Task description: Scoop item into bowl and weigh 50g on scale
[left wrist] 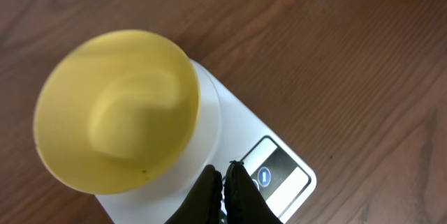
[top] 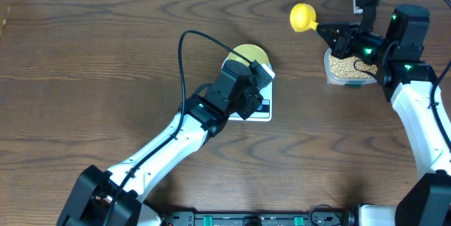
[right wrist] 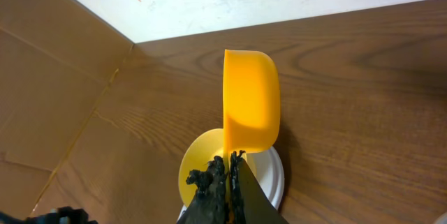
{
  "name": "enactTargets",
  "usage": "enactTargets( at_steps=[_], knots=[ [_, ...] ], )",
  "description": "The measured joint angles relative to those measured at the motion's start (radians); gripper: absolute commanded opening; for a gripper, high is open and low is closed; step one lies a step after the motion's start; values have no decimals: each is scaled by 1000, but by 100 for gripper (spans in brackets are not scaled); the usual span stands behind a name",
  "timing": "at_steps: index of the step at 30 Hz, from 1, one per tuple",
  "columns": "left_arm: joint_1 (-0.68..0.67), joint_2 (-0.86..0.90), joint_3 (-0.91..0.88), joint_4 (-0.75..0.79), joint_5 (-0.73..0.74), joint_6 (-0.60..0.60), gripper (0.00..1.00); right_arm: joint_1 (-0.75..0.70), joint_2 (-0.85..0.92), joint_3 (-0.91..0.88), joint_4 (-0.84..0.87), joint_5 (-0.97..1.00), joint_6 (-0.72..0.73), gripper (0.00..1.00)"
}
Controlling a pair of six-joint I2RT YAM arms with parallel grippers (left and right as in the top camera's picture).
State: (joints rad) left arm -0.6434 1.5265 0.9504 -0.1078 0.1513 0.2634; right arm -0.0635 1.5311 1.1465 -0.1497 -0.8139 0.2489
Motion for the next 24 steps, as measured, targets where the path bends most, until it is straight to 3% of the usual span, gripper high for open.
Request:
enactTargets(
  at_steps=[24],
  knots=[
    [0,84,0,-8,0,-37,8,0,0,0,-11,26,-5,1]
  ],
)
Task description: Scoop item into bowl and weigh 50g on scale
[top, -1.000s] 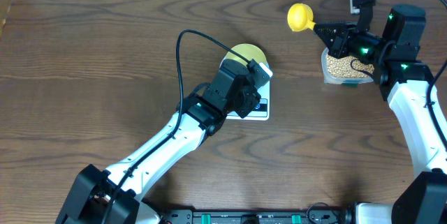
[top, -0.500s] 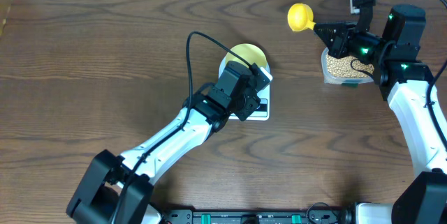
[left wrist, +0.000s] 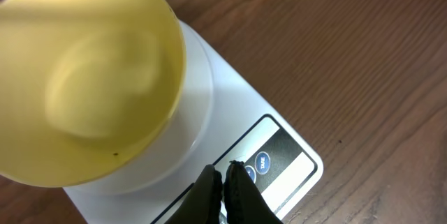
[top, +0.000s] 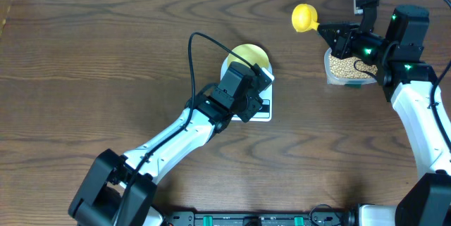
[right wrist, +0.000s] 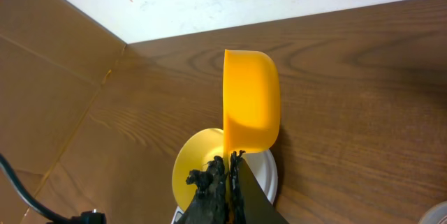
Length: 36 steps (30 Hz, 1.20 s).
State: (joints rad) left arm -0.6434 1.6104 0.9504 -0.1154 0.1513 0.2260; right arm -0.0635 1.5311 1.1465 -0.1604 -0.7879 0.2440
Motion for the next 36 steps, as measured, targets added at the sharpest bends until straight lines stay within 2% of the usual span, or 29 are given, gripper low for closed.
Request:
enactTargets(
  at_steps=[11,26,36],
  knots=[
    [0,102,0,-3,0,-43,8,0,0,0,-5,0,0,1],
    [0,110,0,6,-45,-46,8,0,0,0,-29,2,0,1],
    [0,112,0,-45,-47,-47,8,-5,0,1,-54,50,-1,1]
  ],
)
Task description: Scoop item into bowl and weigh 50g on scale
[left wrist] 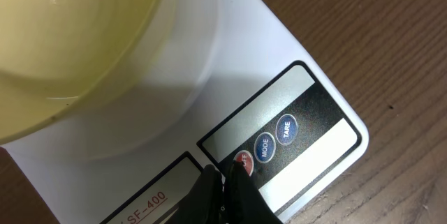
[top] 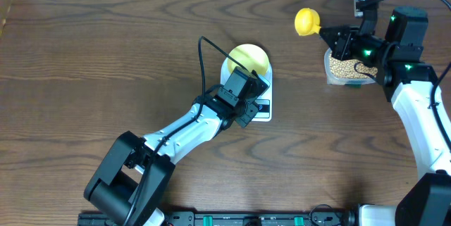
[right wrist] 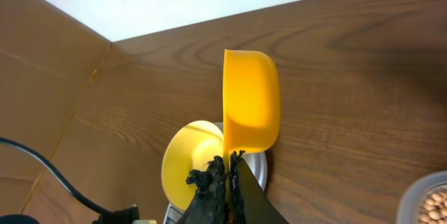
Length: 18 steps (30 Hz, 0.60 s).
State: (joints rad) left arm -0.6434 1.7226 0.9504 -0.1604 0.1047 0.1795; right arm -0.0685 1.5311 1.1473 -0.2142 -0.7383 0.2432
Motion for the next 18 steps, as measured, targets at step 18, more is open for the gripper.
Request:
enactTargets(
  at_steps=[18],
  knots=[
    [0,0,0,-13,-16,0,8,-44,0,0,0,56,-6,1]
  ],
)
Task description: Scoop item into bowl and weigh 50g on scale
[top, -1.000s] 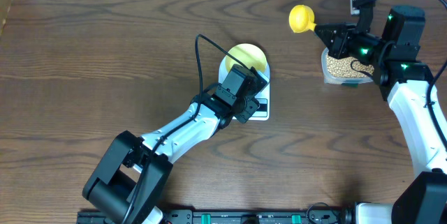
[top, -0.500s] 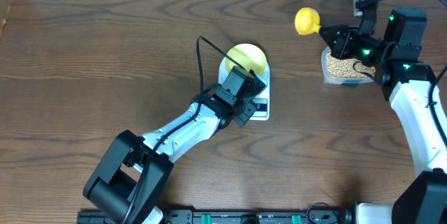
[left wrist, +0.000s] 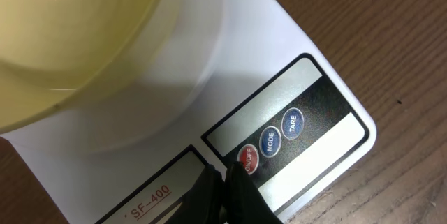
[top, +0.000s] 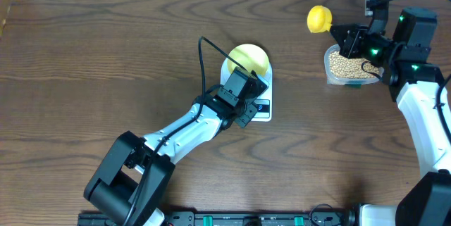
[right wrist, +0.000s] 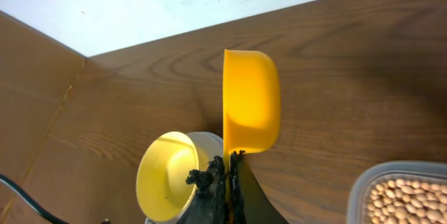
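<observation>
A yellow bowl (top: pixel 248 57) sits empty on the white scale (top: pixel 259 110) at mid table. My left gripper (left wrist: pixel 225 171) is shut with nothing in it, its tips at the scale's button panel beside the red on/off button (left wrist: pixel 248 158). My right gripper (right wrist: pixel 229 160) is shut on the handle of a yellow scoop (right wrist: pixel 250 102), which is held in the air left of a clear tub of beige beans (top: pixel 346 67). In the overhead view the scoop (top: pixel 319 18) hangs near the table's far edge.
The scale's blue mode button (left wrist: pixel 269 140) and tare button (left wrist: pixel 292 121) lie next to the red one. The tub of beans (right wrist: pixel 405 192) shows at the lower right of the right wrist view. A cardboard wall (right wrist: pixel 35 84) borders the table's left side.
My right gripper has moved the scoop to the right, closer to the tub of beans. My left gripper stays at the scale's button panel, barely shifted.
My left gripper, shut, hung above the scale beside the bowl, then stood lower over the panel, then at the red button, where it stays. My right gripper held the scoop aloft throughout, left of the bean tub, and now has it further right.
</observation>
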{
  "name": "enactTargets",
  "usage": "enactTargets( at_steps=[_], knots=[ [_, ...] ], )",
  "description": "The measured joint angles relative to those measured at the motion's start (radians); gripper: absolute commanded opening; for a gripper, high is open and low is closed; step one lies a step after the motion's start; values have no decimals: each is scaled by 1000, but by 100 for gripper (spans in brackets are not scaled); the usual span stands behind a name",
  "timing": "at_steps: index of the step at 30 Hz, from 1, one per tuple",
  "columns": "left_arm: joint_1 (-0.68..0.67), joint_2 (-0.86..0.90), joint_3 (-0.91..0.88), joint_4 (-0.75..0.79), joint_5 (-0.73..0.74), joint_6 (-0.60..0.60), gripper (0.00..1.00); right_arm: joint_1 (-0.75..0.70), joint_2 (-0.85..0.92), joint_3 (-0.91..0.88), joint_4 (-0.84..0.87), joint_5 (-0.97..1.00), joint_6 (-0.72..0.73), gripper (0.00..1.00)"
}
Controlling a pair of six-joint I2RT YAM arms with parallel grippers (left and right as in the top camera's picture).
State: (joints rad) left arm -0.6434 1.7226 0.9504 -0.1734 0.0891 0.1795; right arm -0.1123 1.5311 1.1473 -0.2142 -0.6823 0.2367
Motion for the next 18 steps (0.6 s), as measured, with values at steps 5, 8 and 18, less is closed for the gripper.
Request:
enactTargets(
  at_steps=[5,8,18],
  knots=[
    [0,0,0,-2,-7,0,8,-14,0,0,-8,3,-7,1],
    [0,0,0,-2,-10,0,8,-15,0,0,-11,3,-11,1],
    [0,0,0,-2,-10,0,8,-15,0,0,-11,3,-11,1]
  ],
)
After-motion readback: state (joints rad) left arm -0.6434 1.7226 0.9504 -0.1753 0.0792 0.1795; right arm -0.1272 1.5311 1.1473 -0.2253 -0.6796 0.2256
